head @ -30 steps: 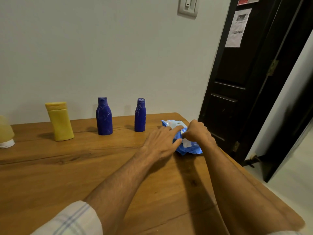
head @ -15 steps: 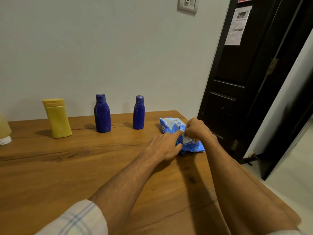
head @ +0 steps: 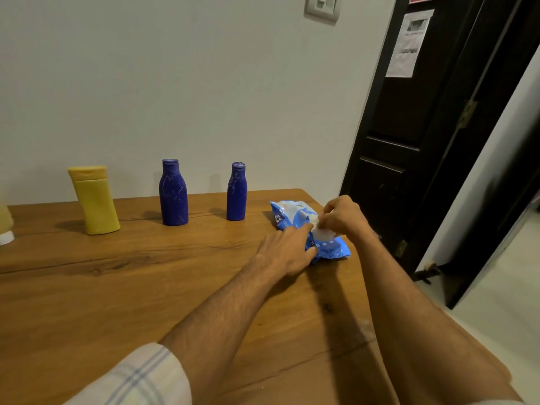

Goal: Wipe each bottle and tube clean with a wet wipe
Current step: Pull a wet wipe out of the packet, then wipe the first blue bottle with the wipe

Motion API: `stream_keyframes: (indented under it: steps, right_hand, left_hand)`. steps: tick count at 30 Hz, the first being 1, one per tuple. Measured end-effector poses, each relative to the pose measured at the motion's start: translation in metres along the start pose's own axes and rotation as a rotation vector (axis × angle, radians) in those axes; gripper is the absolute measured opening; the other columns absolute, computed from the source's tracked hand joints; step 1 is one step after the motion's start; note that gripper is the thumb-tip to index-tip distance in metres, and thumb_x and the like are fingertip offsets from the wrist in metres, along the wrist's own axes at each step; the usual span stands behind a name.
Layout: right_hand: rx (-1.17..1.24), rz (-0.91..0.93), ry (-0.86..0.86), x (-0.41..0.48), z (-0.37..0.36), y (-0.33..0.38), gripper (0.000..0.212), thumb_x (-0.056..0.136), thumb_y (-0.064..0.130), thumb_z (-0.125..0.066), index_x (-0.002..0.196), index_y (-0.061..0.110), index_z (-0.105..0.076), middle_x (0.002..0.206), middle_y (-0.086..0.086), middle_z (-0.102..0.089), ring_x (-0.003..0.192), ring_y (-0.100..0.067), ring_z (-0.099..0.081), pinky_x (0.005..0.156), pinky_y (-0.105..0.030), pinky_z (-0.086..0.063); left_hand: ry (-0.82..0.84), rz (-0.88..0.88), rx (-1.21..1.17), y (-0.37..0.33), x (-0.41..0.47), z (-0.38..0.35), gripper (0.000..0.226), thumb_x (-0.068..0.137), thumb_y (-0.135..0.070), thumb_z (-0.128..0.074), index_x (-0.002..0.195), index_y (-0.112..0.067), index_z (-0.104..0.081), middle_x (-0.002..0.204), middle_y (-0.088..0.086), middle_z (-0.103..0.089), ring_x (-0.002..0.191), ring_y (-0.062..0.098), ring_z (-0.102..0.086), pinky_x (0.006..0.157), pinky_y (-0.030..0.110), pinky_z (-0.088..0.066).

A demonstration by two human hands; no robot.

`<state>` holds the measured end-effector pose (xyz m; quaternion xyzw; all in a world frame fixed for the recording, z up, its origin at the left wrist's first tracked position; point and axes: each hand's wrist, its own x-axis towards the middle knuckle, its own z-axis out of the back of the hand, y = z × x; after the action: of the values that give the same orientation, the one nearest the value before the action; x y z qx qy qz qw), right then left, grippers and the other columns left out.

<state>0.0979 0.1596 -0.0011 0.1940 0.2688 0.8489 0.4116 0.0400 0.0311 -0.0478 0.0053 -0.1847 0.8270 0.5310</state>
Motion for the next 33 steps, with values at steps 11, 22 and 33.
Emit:
stream_keyframes:
  steps: [11, 22, 33]
  right_hand:
    - [0.184, -0.070, -0.088, 0.001, 0.023, 0.002, 0.015, 0.084, 0.005, -0.064, 0.098, 0.003, -0.070, 0.098, -0.010, -0.062, 0.081, -0.019, -0.058, 0.074, -0.033, -0.052]
    - [0.750, 0.016, -0.041, -0.012, 0.038, 0.020, 0.028, 0.074, -0.001, -0.074, 0.100, 0.006, -0.065, 0.094, -0.008, -0.066, 0.088, -0.025, -0.065, 0.079, -0.042, -0.057]
    - [0.648, 0.006, 0.027, -0.007, -0.003, 0.032, 0.006, 0.092, 0.013, -0.060, 0.091, 0.008, -0.062, 0.091, -0.012, -0.064, 0.079, -0.025, -0.064, 0.067, -0.037, -0.057]
  left_hand:
    - [0.015, 0.007, -0.028, -0.003, 0.001, -0.002, 0.064, 0.099, -0.050, -0.043, 0.153, -0.023, -0.021, 0.144, 0.009, -0.049, 0.122, 0.026, -0.055, 0.099, 0.041, -0.049]
    - [0.029, 0.025, -0.131, 0.008, -0.006, 0.008, 0.068, 0.098, -0.045, -0.046, 0.156, -0.024, -0.015, 0.144, 0.006, -0.052, 0.122, 0.025, -0.055, 0.099, 0.042, -0.049]
    - [-0.212, 0.340, -0.181, 0.059, -0.016, 0.049, 0.035, 0.095, -0.025, -0.054, 0.129, -0.022, -0.053, 0.125, 0.006, -0.062, 0.109, 0.025, -0.059, 0.089, 0.040, -0.052]
